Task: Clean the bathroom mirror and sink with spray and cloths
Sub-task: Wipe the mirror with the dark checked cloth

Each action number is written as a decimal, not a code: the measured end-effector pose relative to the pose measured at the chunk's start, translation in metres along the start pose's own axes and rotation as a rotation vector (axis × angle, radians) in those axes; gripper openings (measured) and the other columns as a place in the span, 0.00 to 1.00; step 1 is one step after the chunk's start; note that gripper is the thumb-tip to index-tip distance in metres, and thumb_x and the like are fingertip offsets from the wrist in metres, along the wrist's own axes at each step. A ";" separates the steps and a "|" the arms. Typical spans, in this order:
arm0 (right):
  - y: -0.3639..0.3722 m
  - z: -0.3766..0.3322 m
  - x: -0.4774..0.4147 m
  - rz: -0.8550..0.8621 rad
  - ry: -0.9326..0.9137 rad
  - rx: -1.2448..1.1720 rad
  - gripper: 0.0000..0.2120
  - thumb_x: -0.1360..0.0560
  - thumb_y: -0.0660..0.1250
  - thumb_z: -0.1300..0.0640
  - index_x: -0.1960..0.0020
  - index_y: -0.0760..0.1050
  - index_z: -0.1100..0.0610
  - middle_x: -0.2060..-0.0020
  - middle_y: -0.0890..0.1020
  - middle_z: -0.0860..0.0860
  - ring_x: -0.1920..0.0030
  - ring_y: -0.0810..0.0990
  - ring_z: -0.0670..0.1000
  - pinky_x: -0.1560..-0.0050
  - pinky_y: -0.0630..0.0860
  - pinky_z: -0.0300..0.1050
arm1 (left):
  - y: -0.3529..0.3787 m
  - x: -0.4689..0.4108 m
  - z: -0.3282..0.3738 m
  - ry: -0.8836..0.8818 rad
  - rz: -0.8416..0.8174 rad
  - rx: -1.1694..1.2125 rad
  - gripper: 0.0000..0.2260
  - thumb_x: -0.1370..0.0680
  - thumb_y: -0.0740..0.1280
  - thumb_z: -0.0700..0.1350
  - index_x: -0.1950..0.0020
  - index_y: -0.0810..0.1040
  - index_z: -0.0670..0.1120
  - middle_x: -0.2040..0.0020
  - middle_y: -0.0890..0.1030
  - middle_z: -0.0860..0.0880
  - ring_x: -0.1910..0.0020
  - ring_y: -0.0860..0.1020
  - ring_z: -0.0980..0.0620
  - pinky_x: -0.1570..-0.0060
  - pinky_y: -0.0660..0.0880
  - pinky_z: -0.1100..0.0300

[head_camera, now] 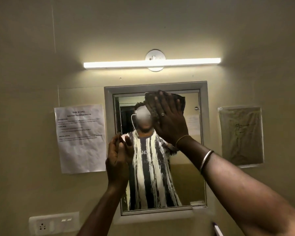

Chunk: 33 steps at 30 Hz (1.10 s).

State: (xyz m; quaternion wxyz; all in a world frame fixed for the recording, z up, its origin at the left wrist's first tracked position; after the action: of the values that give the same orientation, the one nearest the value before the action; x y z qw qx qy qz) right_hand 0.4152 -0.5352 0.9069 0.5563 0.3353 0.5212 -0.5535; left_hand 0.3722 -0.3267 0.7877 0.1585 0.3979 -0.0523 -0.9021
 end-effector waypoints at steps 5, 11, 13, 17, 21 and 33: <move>-0.008 0.037 0.016 0.017 0.104 0.024 0.35 0.16 0.57 0.43 0.16 0.48 0.57 0.17 0.47 0.57 0.17 0.43 0.61 0.20 0.47 0.66 | 0.009 0.001 0.001 0.057 0.030 -0.059 0.18 0.13 0.58 0.48 0.22 0.68 0.52 0.34 0.79 0.62 0.37 0.78 0.65 0.40 0.79 0.60; -0.009 0.059 0.031 0.038 0.285 0.035 0.37 0.18 0.58 0.42 0.16 0.48 0.56 0.17 0.46 0.57 0.17 0.43 0.61 0.21 0.47 0.68 | 0.017 -0.004 0.002 0.099 0.049 -0.125 0.25 0.17 0.57 0.56 0.20 0.66 0.53 0.25 0.74 0.54 0.29 0.73 0.57 0.29 0.73 0.48; -0.010 0.058 0.032 0.044 0.340 0.019 0.38 0.18 0.57 0.41 0.16 0.46 0.55 0.17 0.46 0.56 0.17 0.43 0.60 0.21 0.47 0.68 | 0.016 -0.008 0.004 0.119 0.032 -0.128 0.24 0.16 0.57 0.55 0.19 0.65 0.53 0.24 0.73 0.54 0.31 0.73 0.63 0.29 0.74 0.52; -0.006 0.042 0.033 0.052 0.452 -0.007 0.39 0.18 0.57 0.40 0.16 0.44 0.55 0.17 0.45 0.56 0.17 0.42 0.61 0.21 0.47 0.68 | 0.007 -0.013 0.001 0.137 -0.022 -0.114 0.22 0.14 0.58 0.51 0.19 0.64 0.53 0.24 0.73 0.54 0.30 0.74 0.61 0.32 0.76 0.52; 0.010 0.010 0.037 -0.015 0.476 -0.035 0.40 0.18 0.53 0.37 0.16 0.41 0.57 0.17 0.41 0.58 0.18 0.39 0.62 0.22 0.47 0.70 | -0.008 -0.011 0.001 0.148 -0.066 -0.101 0.23 0.15 0.57 0.53 0.20 0.66 0.52 0.25 0.74 0.54 0.28 0.74 0.58 0.32 0.76 0.54; 0.046 -0.143 0.041 -0.150 -0.030 -0.106 0.37 0.18 0.53 0.37 0.16 0.47 0.55 0.17 0.42 0.57 0.18 0.41 0.62 0.20 0.43 0.67 | -0.035 0.004 -0.010 0.113 -0.040 -0.002 0.20 0.13 0.55 0.48 0.20 0.67 0.49 0.27 0.74 0.59 0.28 0.70 0.67 0.32 0.69 0.71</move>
State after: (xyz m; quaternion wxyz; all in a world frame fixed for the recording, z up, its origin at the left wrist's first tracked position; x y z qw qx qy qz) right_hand 0.4240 -0.4029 0.8257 0.5381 0.2568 0.5650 -0.5703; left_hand 0.3682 -0.2947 0.7705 0.1437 0.4489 -0.0344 -0.8813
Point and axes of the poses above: each hand's wrist, its own x-axis away from the middle knuckle, its own y-axis out of the palm, z = x × y, the point moved 5 cm from there along -x, towards the middle knuckle
